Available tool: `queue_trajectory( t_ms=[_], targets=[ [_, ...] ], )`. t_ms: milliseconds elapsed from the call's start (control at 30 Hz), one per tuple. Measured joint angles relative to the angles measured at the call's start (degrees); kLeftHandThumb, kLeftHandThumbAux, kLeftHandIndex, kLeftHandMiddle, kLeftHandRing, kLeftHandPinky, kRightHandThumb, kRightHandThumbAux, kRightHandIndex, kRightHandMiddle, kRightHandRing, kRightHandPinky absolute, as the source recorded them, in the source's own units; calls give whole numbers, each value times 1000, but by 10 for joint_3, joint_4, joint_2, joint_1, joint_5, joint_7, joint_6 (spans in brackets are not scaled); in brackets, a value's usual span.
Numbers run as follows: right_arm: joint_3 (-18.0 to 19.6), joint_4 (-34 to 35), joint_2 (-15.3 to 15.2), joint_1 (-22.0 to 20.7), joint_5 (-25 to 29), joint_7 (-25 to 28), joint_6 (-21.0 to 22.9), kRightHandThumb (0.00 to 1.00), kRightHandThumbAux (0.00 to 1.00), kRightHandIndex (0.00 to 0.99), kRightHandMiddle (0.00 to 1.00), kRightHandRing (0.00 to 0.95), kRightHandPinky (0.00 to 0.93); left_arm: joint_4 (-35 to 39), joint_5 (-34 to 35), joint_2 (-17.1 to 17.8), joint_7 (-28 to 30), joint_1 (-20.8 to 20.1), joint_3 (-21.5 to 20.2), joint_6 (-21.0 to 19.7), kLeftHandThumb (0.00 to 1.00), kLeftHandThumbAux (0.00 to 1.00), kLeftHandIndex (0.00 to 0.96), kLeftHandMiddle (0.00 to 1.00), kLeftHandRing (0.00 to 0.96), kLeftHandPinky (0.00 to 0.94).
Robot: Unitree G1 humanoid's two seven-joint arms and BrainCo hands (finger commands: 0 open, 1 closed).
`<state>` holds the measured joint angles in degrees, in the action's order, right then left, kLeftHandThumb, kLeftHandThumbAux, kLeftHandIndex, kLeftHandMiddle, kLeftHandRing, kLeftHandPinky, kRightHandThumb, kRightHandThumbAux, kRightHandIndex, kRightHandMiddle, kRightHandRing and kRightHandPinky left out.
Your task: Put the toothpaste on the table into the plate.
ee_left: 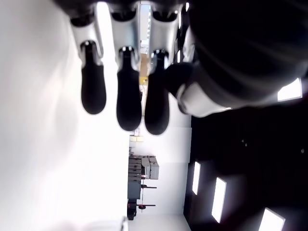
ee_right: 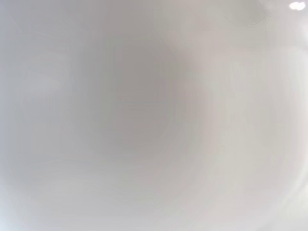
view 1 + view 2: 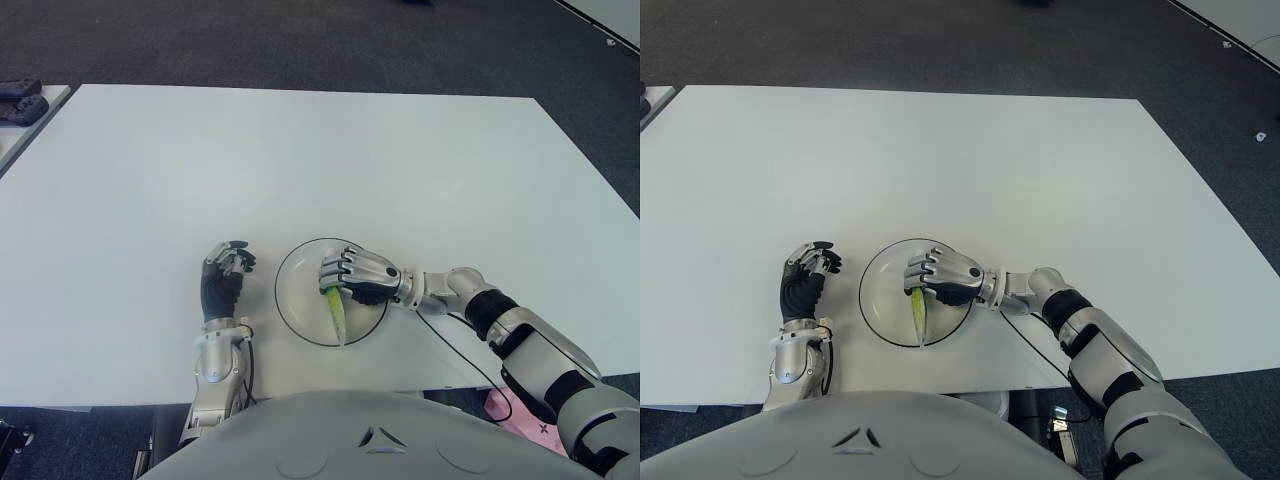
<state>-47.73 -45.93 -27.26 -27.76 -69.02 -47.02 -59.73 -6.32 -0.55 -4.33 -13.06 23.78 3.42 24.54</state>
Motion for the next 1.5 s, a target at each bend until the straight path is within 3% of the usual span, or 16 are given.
queue_trajectory(
  t_ms=[133,200,300,400,567,767,1033,1500],
  targets=[
    [-16,-4,1,-4,-2,-20,13,1000,670,427,425,454,482,1,0,0,0,1,0,-2,702,719,430,571,564,540],
    [-23,-5,0,-6,-4,-30,18,825,703,413,292,316,350,1,0,0,0,1,0,-2,702,719,430,571,563,541],
    [-30,3,-2,-7,-10,-43,37,495,746,152,110,124,182,1,0,0,0,1,0,-2,702,719,430,572,562,539],
    [-31,13,-5,-6,-9,-43,54,344,729,49,35,40,64,1,1,0,0,1,0,-1,701,719,430,572,562,537],
    [-25,26,-8,-1,20,-2,63,203,621,8,5,6,10,-2,1,0,0,1,0,5,702,719,430,572,561,540],
    [-7,46,-13,5,71,77,64,146,505,0,0,0,0,-2,1,0,0,1,0,4,703,719,430,569,561,542],
    [18,106,-32,20,98,170,99,154,380,0,0,0,0,7,-2,-1,0,1,1,-18,704,718,430,565,562,549],
    [57,200,-63,60,118,268,143,137,341,0,0,0,0,8,-7,-1,-2,1,1,-20,706,717,430,564,562,546]
  ],
)
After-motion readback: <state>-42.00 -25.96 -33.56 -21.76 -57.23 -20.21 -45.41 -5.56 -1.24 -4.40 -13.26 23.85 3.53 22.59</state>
